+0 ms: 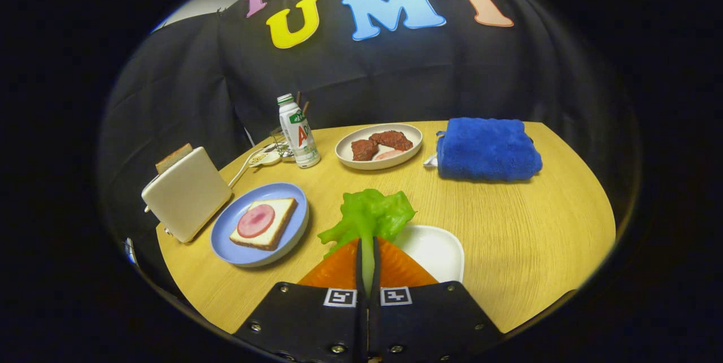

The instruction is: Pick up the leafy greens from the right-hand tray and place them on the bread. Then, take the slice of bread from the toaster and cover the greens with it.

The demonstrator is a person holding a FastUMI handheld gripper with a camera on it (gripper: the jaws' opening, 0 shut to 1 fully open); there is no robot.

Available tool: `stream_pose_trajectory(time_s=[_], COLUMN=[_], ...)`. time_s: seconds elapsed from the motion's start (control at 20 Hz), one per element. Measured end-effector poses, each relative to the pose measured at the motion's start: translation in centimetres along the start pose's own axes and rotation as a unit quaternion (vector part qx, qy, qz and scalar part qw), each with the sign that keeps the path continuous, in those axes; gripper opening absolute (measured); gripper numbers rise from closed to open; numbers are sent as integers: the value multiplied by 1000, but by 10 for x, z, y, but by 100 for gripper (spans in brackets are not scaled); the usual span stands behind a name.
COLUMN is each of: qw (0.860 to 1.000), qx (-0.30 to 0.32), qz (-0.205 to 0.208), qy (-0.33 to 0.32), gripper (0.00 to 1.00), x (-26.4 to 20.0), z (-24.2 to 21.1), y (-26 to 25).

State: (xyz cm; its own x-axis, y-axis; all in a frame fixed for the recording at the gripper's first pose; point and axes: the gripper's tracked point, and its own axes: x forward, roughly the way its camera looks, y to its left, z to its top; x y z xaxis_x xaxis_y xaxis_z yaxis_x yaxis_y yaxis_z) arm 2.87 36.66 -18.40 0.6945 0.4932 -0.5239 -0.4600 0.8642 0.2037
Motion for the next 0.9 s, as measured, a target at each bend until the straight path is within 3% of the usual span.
stream_pose_trajectory(time_s=[0.4, 0.9], qw=[995, 989], qx=[-74, -96], qz=[61, 110], qy=[-25, 14], gripper=[1, 1], x=[1, 45], z=[40, 22], y=[91, 164])
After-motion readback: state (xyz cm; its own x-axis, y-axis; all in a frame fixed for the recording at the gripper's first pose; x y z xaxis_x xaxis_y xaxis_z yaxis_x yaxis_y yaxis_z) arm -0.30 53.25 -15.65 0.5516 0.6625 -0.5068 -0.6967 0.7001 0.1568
